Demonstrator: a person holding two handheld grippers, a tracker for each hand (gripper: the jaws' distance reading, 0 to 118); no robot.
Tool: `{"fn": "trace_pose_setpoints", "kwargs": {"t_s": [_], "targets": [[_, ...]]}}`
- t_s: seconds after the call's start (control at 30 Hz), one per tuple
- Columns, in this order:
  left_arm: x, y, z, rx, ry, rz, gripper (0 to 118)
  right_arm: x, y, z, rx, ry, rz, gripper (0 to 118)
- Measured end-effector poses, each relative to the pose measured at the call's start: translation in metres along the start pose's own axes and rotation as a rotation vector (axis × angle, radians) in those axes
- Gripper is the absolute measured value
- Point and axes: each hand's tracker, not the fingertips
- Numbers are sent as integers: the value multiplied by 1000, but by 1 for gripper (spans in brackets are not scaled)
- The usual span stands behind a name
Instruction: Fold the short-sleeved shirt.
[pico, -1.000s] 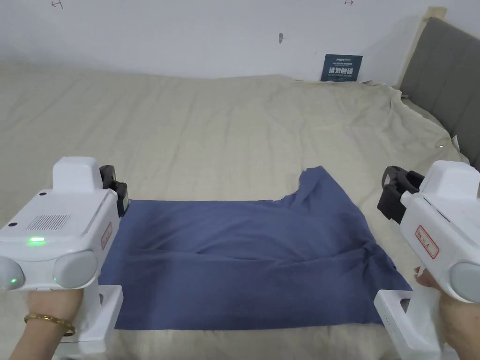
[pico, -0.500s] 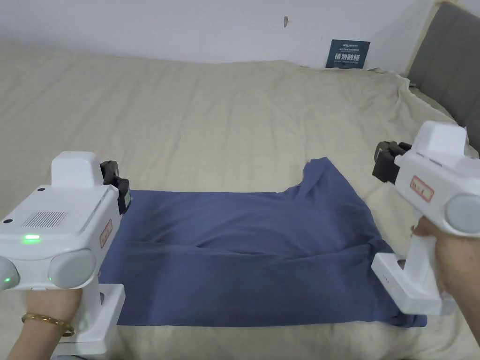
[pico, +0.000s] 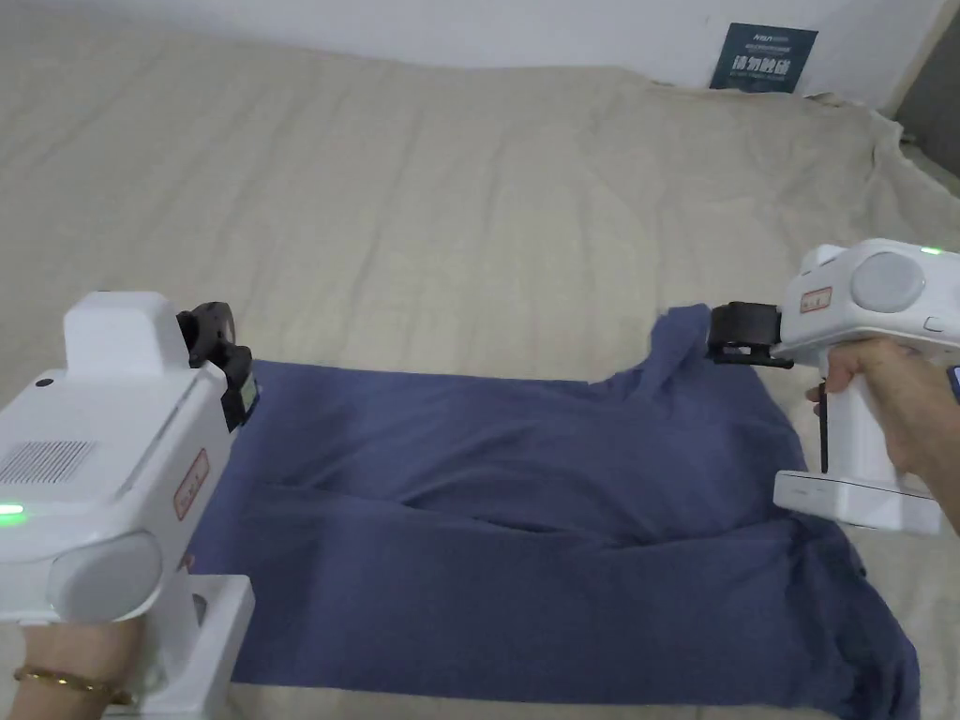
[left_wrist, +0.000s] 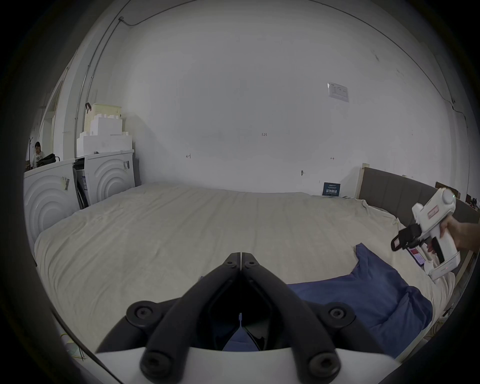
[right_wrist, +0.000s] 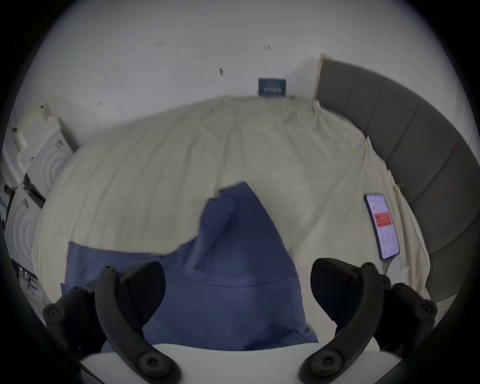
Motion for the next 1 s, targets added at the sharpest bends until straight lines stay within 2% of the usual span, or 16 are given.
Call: {"fn": "trace_pose_setpoints", "kwargs": {"t_s": [0.1, 0.23, 0.3, 0.37, 0.43, 0.47, 0.53, 0.57, 0.63, 0.67, 0.7, 0.73, 0.83, 0.87, 1.0], "targets": [[-1, -3, -13, -19, 1, 9, 0, 12, -3, -34, -98, -24, -68, 112], [-1, -7, -30, -42, 12, 12, 0, 20, -9, -67, -159, -121, -46, 112], [-1, -10, -36, -52, 16, 15, 0, 23, -10, -76, -158, -121, -51, 108], [-1, -13, -43, -69, 26, 19, 0, 25, -14, -80, -156, -112, -66, 90], [-1, -17, -48, -82, 33, 21, 0, 26, -17, -85, -154, -110, -104, 59], [-1, -19, -50, -90, 37, 24, 0, 29, -17, -86, -161, -108, -122, 51], [-2, -22, -54, -103, 42, 31, 0, 30, -19, -86, -155, -105, -124, 45], [-3, -23, -55, -108, 45, 36, 0, 29, -18, -84, -151, -103, -118, 36], [-4, -21, -59, -122, 52, 61, 0, 31, -16, -77, -130, -121, -82, 1], [-5, -20, -61, -130, 55, 75, 1, 32, -16, -75, -125, -117, -87, 1], [-8, -16, -65, -146, 50, 108, 9, 36, -15, -72, -131, -68, -121, 1], [-11, -11, -70, -166, 53, 139, 29, 39, -13, -69, -139, -53, -133, 1], [-22, 7, -91, -251, 24, 191, 102, 34, -11, -59, -110, -68, -103, 1], [-28, 15, -102, -279, 17, 202, 111, 34, -8, -57, -107, -65, -86, 1], [-53, 40, -147, -390, 42, 215, 113, 31, -2, -47, -85, -61, -42, 1]]}}
